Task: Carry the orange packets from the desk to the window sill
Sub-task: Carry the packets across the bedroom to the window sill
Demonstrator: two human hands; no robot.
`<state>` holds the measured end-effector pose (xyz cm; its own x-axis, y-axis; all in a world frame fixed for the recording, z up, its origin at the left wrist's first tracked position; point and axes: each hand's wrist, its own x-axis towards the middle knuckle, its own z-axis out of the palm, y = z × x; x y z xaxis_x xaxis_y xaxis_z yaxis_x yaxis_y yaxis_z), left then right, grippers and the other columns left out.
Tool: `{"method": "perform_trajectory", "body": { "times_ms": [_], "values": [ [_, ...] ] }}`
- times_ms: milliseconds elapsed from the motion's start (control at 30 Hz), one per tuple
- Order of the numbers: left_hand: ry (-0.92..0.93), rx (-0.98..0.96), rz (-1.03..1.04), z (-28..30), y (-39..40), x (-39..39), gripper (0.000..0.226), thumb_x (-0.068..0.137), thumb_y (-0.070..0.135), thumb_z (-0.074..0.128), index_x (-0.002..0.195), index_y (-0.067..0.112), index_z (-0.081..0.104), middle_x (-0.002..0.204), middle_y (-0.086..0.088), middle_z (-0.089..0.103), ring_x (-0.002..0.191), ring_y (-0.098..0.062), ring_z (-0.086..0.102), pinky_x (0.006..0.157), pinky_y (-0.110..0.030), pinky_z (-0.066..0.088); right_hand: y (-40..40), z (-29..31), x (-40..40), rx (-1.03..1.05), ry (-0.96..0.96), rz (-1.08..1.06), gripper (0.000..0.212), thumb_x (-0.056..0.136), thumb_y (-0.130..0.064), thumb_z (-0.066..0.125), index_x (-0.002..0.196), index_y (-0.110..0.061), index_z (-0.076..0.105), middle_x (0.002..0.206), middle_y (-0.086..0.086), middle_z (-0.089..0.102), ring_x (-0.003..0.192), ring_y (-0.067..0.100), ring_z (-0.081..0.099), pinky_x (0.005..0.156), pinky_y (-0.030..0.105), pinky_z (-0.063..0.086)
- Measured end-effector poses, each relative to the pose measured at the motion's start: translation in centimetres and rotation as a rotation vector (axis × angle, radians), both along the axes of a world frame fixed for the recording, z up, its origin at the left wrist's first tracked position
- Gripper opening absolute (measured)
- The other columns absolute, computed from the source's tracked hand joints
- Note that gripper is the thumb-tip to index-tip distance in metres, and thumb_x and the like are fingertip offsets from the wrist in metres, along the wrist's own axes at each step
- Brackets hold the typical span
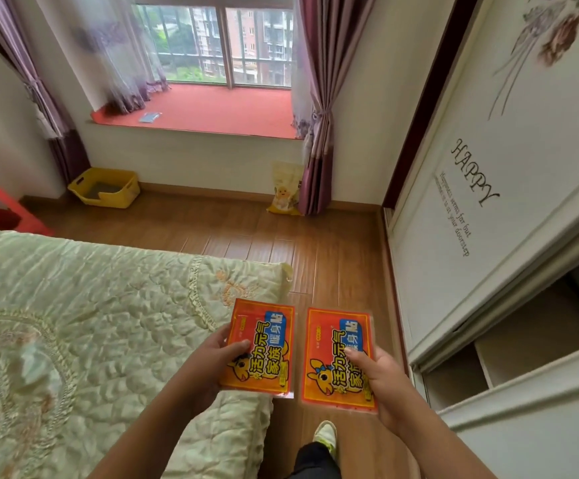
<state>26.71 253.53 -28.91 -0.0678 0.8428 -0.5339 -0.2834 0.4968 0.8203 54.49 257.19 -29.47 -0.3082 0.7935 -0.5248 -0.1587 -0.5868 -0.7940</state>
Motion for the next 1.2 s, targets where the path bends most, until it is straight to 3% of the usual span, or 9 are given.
{"method": "perform_trajectory", "body": {
  "times_ms": [400, 700, 867, 1033, 1200],
  "values": [
    [-0.005, 0.011, 0.025, 1.4, 17.4, 2.8, 0.032, 0.089, 0.003, 0.061, 0.118, 0.018, 0.06, 0.103, -0.018, 0.076, 0.086, -0.036, 0.075, 0.059, -0.041, 0.061, 18.1, 0.6, 2.8, 0.012, -0.02, 0.059, 0.027, 0.094, -0.021, 0.062, 0.119, -0.012, 0.06, 0.105, 0.016, 0.078, 0.097, 0.035, 0.075, 0.072, 0.043, 0.062],
    [-0.004, 0.001, 0.002, 0.8, 26.2, 2.6, 0.029, 0.09, 0.005, 0.06, 0.115, 0.02, 0.061, 0.098, -0.014, 0.078, 0.086, -0.035, 0.075, 0.059, -0.04, 0.061, 27.1, 0.3, 2.0, 0.005, -0.028, 0.035, 0.024, 0.094, -0.021, 0.061, 0.117, -0.014, 0.061, 0.102, 0.014, 0.079, 0.093, 0.033, 0.076, 0.065, 0.04, 0.063],
    [-0.016, -0.005, 0.0, -0.2, 32.3, 0.7, 0.031, 0.09, 0.005, 0.06, 0.115, 0.023, 0.06, 0.1, -0.015, 0.078, 0.089, -0.037, 0.075, 0.061, -0.041, 0.062, 33.4, -0.3, 0.3, 0.012, -0.067, 0.051, 0.029, 0.092, -0.025, 0.064, 0.118, -0.015, 0.059, 0.105, 0.013, 0.078, 0.096, 0.033, 0.075, 0.073, 0.044, 0.063],
    [-0.013, -0.029, -0.029, -0.7, 39.1, -1.6, 0.034, 0.09, 0.009, 0.063, 0.121, 0.02, 0.056, 0.105, -0.018, 0.076, 0.094, -0.04, 0.073, 0.081, -0.054, 0.059, 40.8, 0.3, -2.7, 0.03, -0.085, 0.047, 0.025, 0.092, -0.023, 0.064, 0.116, -0.015, 0.061, 0.1, 0.011, 0.08, 0.091, 0.031, 0.076, 0.064, 0.038, 0.063],
    [-0.009, -0.036, -0.08, 0.0, 45.3, -4.5, 0.036, 0.088, 0.012, 0.066, 0.121, 0.02, 0.056, 0.105, -0.017, 0.076, 0.096, -0.04, 0.072, 0.085, -0.056, 0.057, 46.8, 1.3, -5.6, 0.081, -0.1, 0.033, 0.024, 0.093, -0.023, 0.064, 0.116, -0.015, 0.061, 0.1, 0.01, 0.08, 0.092, 0.03, 0.076, 0.068, 0.04, 0.063]
  ]
}}
